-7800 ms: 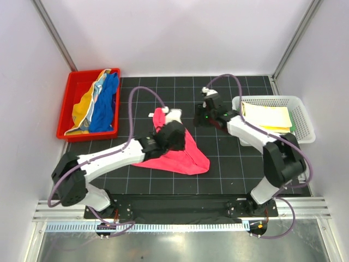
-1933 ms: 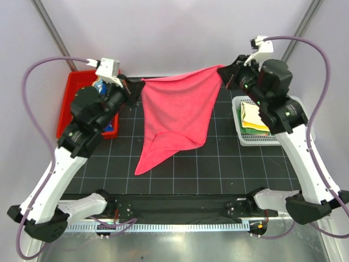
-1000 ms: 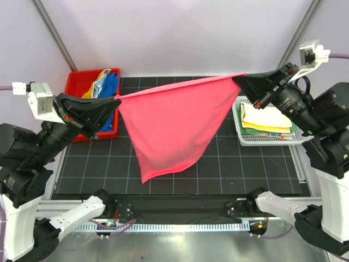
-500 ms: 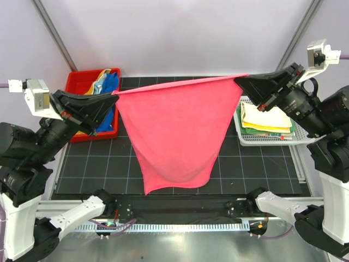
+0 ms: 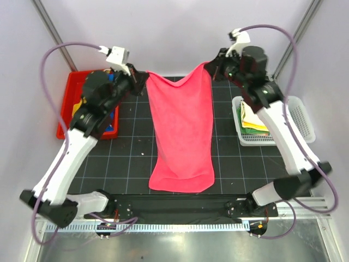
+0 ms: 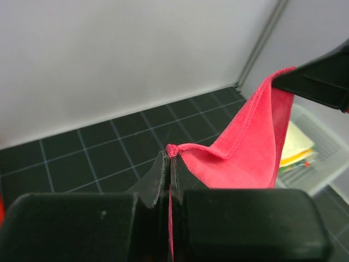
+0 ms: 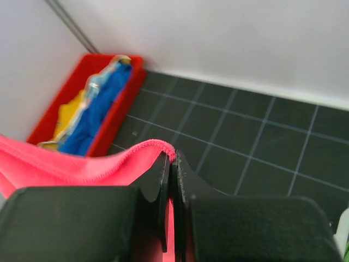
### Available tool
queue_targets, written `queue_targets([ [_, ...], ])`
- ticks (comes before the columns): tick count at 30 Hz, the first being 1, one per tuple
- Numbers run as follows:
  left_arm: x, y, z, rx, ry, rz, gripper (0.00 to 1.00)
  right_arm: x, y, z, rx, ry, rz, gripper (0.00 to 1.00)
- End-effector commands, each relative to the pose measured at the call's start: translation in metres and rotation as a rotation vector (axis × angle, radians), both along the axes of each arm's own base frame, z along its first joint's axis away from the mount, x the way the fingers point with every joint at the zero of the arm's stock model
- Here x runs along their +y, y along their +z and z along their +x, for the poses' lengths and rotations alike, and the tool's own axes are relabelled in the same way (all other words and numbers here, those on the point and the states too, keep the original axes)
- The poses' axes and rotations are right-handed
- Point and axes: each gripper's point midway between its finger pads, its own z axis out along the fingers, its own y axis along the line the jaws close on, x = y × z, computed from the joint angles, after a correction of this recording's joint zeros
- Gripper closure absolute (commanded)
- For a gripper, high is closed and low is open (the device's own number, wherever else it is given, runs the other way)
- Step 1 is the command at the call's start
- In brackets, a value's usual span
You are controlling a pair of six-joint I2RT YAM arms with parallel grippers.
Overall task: Fold and stack the towels
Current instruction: Flatten out the crumpled towel
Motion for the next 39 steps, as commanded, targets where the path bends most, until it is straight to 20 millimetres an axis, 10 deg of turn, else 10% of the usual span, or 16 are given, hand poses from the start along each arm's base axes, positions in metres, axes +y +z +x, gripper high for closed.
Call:
queue_targets([
  [1,0.012,0.005,0.054,-0.065,0.084,-0.037,1.00,-0.013,0.000,0.046,-0.072,-0.066,0.016,0.99],
  [11,0.030,-0.086,0.216,0.044,0.165,-0.015,1.00,-0.017,-0.109,0.195,0.050,-0.136,0.000,0.99],
  [15,0.038,-0.138,0.268,0.110,0.174,-0.012,1.00,-0.019,-0.124,0.234,0.044,-0.147,-0.003,0.99],
  [25,0.055,-0.180,0.331,0.152,0.229,-0.019,1.00,-0.024,-0.173,0.283,0.057,-0.163,-0.003,0.99],
  [39,0.074,-0.200,0.366,0.155,0.285,-0.036,1.00,-0.027,-0.175,0.308,-0.025,-0.175,0.007,0.99],
])
